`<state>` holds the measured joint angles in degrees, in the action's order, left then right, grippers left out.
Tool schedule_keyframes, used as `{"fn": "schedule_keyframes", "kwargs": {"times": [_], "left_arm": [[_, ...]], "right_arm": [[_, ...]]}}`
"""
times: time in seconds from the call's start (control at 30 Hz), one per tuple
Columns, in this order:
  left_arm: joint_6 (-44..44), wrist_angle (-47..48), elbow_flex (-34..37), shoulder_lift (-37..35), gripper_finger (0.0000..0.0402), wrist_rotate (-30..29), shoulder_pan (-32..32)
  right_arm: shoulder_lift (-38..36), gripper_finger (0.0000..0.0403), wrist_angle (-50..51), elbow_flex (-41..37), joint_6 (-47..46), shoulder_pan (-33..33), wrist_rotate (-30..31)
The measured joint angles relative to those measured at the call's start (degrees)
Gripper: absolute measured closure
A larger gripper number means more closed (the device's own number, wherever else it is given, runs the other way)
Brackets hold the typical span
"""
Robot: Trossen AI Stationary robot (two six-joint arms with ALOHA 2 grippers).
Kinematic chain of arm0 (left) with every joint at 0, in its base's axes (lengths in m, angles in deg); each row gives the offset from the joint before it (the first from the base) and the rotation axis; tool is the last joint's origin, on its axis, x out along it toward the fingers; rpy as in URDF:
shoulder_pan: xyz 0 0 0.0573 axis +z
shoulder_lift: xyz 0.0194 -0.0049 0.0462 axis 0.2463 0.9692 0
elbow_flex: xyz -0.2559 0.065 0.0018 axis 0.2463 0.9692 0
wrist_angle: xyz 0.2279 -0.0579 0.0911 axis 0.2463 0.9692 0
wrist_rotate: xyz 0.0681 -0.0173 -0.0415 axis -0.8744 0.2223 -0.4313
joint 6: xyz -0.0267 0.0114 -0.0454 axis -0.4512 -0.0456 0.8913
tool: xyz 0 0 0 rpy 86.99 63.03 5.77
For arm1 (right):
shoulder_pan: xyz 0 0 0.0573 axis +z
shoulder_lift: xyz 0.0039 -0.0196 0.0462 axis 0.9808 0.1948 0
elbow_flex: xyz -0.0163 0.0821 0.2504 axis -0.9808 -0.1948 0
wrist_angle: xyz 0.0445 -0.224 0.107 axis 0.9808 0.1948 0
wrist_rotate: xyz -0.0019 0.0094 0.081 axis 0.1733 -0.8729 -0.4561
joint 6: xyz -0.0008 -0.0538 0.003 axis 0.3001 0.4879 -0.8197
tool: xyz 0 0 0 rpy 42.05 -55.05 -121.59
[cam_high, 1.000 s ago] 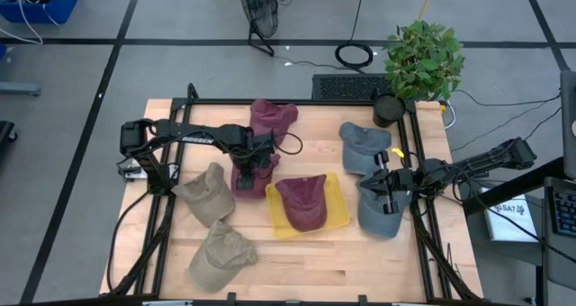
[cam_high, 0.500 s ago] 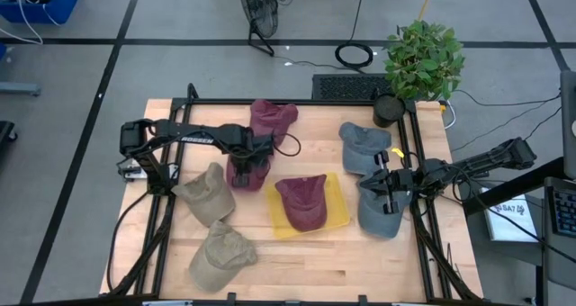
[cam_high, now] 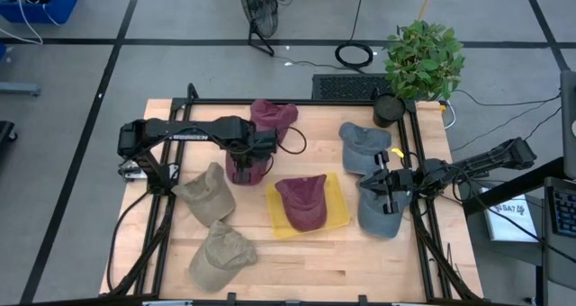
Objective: Pick and place caps into container
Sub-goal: Put the bottom violet cap into the yellow container
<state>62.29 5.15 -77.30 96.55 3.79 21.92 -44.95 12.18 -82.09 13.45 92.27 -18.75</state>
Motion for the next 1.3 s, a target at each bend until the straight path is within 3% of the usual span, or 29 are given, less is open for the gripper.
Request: {"fn": "schedule_keyframes", "kwargs": {"times": [0.37, 0.57, 0.8, 1.07, 1.3], "left_arm": [[8.6, 0.4, -10.8, -2.6, 0.0392, -1.0, -6.3], [8.9, -2.8, -11.2, -2.5, 0.0394, 5.0, -9.3], [13.9, -9.2, -11.2, -2.0, 0.0394, 5.1, -11.7], [19.8, -17.8, -11.2, 0.6, 0.0394, 1.1, -14.1], [23.7, -22.3, -12.1, 7.8, 0.0394, -2.8, -15.4]], "right_arm": [[0.0, 0.0403, 0.4, 0.0, 0.0, 0.0, 0.0], [0.0, 0.0403, 0.4, 0.0, 0.0, 0.0, 0.1], [0.0, 0.0403, 0.4, 0.0, 0.0, 0.0, 0.2], [0.0, 0.0403, 0.4, 0.0, 0.0, 0.0, 0.2], [0.1, 0.0403, 0.2, 0.0, 0.0, 0.0, 0.2]]}}
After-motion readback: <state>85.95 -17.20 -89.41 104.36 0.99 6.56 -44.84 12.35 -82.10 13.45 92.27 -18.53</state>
